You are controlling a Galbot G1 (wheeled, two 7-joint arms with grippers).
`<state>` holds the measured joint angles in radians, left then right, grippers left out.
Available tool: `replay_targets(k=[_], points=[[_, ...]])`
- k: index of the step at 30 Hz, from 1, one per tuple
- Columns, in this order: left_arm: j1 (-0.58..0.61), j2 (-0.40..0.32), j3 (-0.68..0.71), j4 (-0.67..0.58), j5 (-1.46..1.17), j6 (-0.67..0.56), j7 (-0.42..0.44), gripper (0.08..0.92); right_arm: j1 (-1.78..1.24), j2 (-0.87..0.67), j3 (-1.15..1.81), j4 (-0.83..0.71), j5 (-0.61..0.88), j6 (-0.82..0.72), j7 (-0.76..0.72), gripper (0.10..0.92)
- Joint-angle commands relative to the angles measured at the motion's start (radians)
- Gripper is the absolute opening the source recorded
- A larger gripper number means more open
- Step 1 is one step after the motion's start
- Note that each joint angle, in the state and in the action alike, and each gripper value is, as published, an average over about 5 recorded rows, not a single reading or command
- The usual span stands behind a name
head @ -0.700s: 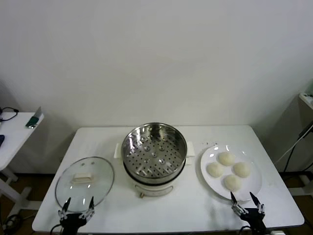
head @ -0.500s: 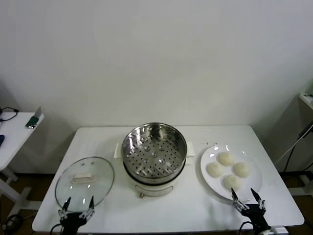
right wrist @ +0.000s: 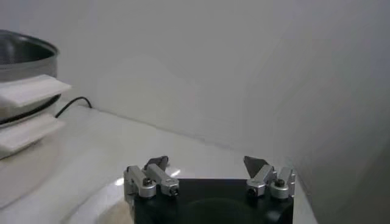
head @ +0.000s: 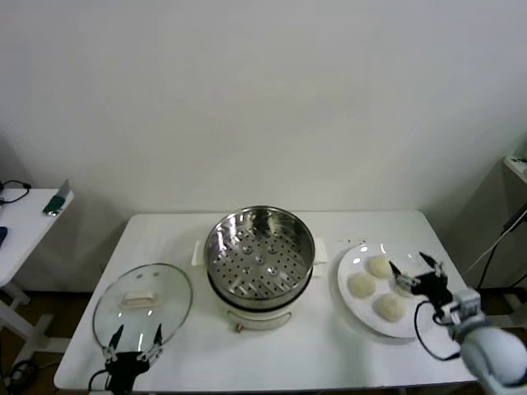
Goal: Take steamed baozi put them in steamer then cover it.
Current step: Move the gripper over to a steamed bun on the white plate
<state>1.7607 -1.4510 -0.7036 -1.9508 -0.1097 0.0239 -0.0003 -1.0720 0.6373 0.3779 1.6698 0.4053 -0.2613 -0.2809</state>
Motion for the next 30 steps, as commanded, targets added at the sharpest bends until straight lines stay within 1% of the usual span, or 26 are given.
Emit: replay_targets(k=[1, 5, 9, 12, 15, 18, 21, 30], points=[[-0.001, 0.002, 0.0, 0.001, 0.0, 0.0, 0.0, 0.823, 0.448, -0.263, -0.337, -0.169, -0.072, -0.066, -0.297, 0.823], [0.001, 0.005, 0.002, -0.004, 0.003, 0.0, 0.002, 0.823, 0.769, -0.299, -0.711, -0.286, -0.142, 0.028, -0.523, 0.823], [0.003, 0.004, 0.001, -0.008, 0.008, -0.001, 0.005, 0.823, 1.151, -0.273, -1.162, -0.407, -0.204, 0.149, -0.716, 0.823], [0.006, 0.003, 0.0, -0.008, 0.009, -0.003, 0.005, 0.823, 1.406, -0.212, -1.445, -0.484, -0.225, 0.216, -0.817, 0.823], [0.01, 0.0, 0.0, -0.007, 0.01, -0.005, 0.005, 0.823, 1.541, -0.147, -1.618, -0.538, -0.235, 0.244, -0.876, 0.823], [0.012, -0.005, -0.001, -0.009, 0.011, -0.006, 0.006, 0.823, 1.59, -0.089, -1.715, -0.57, -0.238, 0.246, -0.904, 0.823], [0.011, -0.01, -0.003, -0.013, 0.011, -0.006, 0.007, 0.823, 1.575, -0.045, -1.735, -0.594, -0.238, 0.234, -0.899, 0.823], [0.003, -0.016, -0.011, -0.01, 0.009, -0.004, 0.007, 0.823, 1.366, 0.084, -1.581, -0.711, -0.282, 0.197, -0.829, 0.823]])
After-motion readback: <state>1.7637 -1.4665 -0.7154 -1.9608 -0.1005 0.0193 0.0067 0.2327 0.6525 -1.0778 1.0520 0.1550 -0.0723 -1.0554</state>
